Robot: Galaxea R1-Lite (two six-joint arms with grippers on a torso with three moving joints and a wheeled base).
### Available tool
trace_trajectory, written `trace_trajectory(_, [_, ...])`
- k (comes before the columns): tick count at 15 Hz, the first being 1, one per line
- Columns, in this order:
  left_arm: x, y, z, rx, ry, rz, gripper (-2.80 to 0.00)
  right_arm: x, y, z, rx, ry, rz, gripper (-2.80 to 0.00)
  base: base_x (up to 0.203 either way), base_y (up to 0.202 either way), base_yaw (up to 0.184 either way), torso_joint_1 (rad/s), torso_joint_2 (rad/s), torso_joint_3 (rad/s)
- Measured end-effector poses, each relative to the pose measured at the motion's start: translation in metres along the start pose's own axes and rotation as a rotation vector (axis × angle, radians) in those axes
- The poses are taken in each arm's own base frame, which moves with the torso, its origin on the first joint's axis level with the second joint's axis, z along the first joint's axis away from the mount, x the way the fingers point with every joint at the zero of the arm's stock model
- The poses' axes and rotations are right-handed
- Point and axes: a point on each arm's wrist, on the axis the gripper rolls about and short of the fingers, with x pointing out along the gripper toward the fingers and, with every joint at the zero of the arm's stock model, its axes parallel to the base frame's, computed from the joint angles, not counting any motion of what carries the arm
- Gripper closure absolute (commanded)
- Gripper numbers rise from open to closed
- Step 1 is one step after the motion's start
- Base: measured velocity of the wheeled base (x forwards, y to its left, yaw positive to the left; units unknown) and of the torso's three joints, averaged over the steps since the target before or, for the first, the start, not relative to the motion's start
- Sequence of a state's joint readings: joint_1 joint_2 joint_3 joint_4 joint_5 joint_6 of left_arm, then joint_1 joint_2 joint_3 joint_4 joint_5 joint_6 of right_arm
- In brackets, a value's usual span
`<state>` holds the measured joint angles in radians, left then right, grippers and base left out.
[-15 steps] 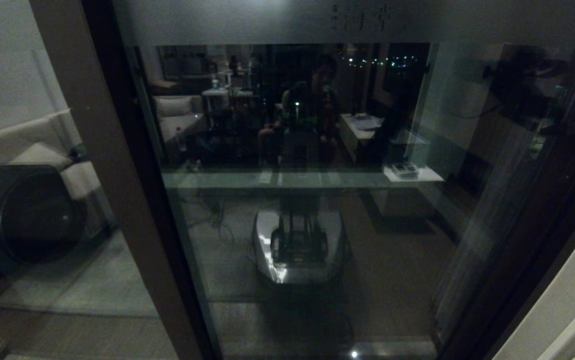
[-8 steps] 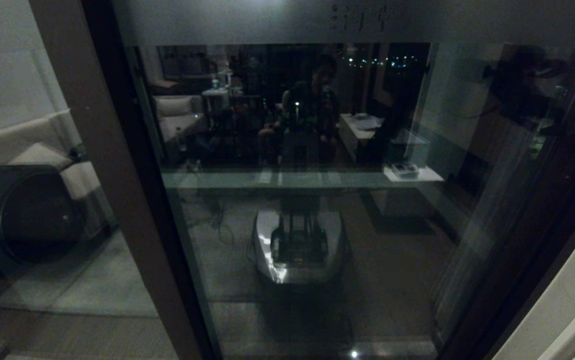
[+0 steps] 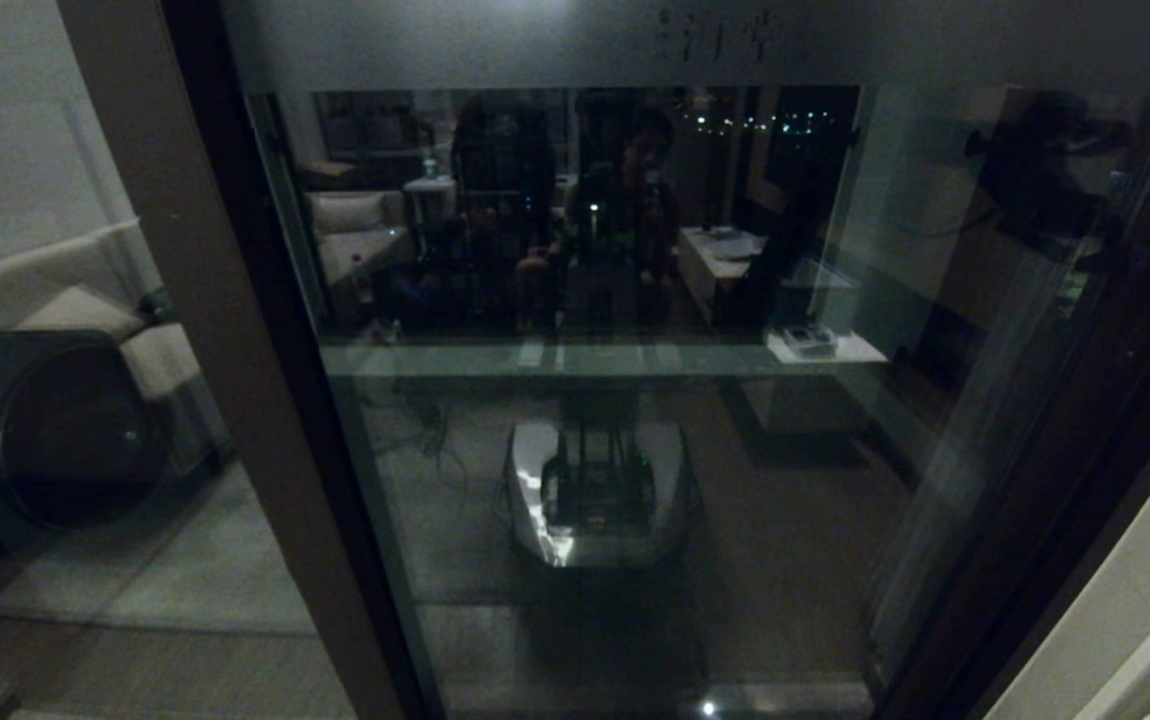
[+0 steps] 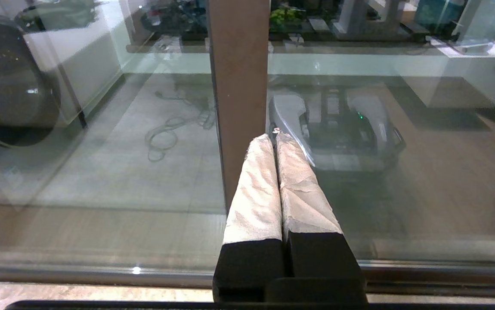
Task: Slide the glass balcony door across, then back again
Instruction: Open the slid door
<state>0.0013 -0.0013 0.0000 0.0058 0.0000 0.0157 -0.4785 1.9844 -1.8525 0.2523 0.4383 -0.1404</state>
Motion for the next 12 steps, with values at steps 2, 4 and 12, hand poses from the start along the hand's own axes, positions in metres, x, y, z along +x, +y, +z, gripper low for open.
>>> trace_trajectory(2, [0.0, 0.0, 0.0, 0.0, 0.0, 0.0, 0.0, -0.001, 0.002, -0.001, 0.0, 0.002, 0.005, -2.8, 0.0, 0.0, 0.0, 0.0, 0.0, 0.0])
trace_trajectory(4, [0.0, 0.0, 0.0, 0.0, 0.0, 0.0, 0.0, -0.001, 0.009, -0.002, -0.001, 0.008, 0.029, -2.8, 0.0, 0.0, 0.0, 0.0, 0.0, 0.0])
trace_trajectory(12, [0.0, 0.0, 0.0, 0.0, 0.0, 0.0, 0.0, -0.007, 0.015, -0.001, -0.021, -0.015, 0.02, -2.8, 0.0, 0.0, 0.0, 0.0, 0.0, 0.0])
